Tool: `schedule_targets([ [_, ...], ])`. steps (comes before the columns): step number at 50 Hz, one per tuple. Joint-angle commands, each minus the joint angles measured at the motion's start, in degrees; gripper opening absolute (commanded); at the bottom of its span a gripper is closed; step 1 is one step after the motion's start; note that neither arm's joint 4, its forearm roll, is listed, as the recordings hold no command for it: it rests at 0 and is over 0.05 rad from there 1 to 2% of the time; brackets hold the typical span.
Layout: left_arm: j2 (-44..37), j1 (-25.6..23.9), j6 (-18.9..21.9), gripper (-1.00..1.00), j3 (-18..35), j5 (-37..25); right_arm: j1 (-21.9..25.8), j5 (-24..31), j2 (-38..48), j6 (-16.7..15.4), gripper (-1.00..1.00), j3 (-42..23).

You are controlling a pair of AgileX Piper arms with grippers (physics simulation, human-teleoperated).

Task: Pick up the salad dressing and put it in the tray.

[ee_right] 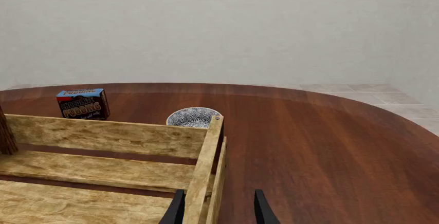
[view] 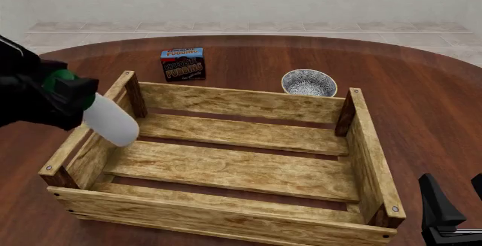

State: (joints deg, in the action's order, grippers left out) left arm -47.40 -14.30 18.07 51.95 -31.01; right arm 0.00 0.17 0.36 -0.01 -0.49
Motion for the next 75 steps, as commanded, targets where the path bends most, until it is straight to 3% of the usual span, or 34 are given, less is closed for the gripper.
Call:
schedule_targets([
  [1, -6.08, -4.18, 3.21, -1.0, -1.97, 5.56, 0.0, 0.0, 0.01, 0.0, 1.0, 0.0],
  [23, -21.16, -7.9, 10.5, -1.0, -6.12, 17.08, -0.01, 0.0, 0.0, -0.01, 1.0, 0.0],
  [57, -38.81, -11.01, 11.62, -1.0, -4.79, 28.13, 0.0, 0.0, 0.0, 0.0, 1.0, 0.0],
  [75, -44.32, -10.34, 12.64, -1.0, -5.04, 31.73, -0.01, 0.0, 0.0, 0.02, 1.0, 0.0],
])
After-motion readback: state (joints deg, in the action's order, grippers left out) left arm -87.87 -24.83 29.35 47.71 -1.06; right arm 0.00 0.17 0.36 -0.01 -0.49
